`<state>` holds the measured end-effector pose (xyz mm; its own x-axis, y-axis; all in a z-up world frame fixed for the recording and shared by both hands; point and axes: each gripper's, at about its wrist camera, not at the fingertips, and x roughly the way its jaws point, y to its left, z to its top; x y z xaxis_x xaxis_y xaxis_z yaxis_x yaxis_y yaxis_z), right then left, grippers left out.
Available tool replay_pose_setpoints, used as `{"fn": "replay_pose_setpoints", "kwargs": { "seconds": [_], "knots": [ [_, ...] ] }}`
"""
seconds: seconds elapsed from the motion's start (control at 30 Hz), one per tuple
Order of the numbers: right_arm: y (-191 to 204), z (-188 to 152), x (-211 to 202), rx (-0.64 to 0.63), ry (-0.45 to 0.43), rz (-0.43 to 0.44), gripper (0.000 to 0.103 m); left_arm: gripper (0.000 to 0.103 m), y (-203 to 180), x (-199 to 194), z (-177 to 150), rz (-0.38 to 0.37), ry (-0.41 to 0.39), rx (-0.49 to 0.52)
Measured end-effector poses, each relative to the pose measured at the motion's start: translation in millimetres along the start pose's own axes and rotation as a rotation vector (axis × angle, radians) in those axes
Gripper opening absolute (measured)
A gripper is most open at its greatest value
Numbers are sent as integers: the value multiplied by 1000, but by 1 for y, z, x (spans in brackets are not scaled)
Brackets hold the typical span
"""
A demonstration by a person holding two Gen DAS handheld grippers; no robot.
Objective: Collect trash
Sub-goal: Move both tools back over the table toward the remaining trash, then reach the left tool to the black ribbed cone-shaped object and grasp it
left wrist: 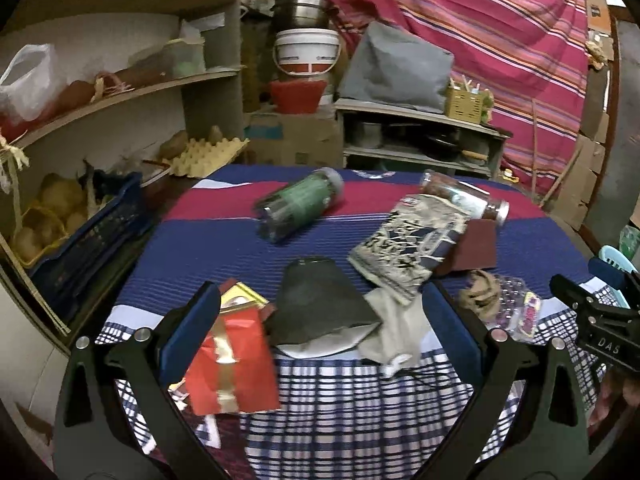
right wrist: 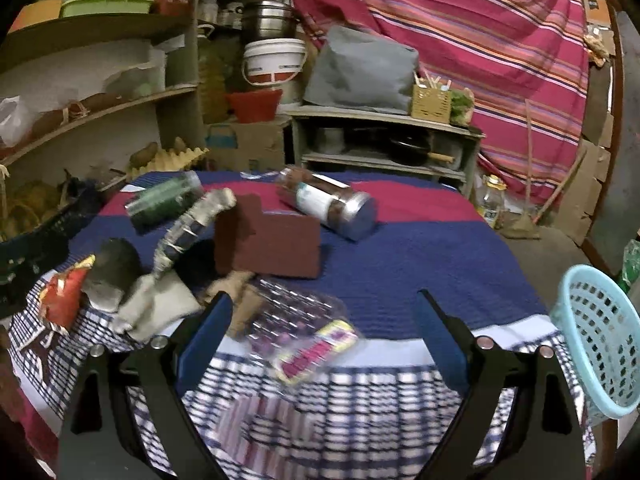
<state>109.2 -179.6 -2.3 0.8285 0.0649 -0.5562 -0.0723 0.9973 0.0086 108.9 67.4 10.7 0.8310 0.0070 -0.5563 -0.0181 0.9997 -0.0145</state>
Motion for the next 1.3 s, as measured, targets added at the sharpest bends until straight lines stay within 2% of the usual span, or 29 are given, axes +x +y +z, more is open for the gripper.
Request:
{"fn": "replay_pose_setpoints", "kwargs": {
  "seconds": [0.17, 0.4, 0.6, 0.9, 1.03, 1.17, 1.3],
  "knots": [
    [20, 10, 11, -36, -13, -5, 89, 97, 15, 7, -1, 28, 10, -8],
    [23, 24, 26, -21, -21, 1, 89, 97, 28, 19, -3, 54, 33, -32],
    [27, 12, 39, -63, -10, -10, 89, 97, 27, 29, -6, 74, 47, -22],
    [17, 4, 43, -101, 1, -57, 89, 97, 18, 50, -6, -7, 93, -51],
    [10, 6, 46, -82, 10, -65, 89, 97, 7, 61, -2, -22, 119, -37],
    [5, 5, 48, -65, 23, -57, 89, 96, -1, 75, 0, -5, 155, -16],
    [2, 3, 49, -55, 32, -47, 89, 85, 0, 92, 0, -33, 215, -34]
  ]
}}
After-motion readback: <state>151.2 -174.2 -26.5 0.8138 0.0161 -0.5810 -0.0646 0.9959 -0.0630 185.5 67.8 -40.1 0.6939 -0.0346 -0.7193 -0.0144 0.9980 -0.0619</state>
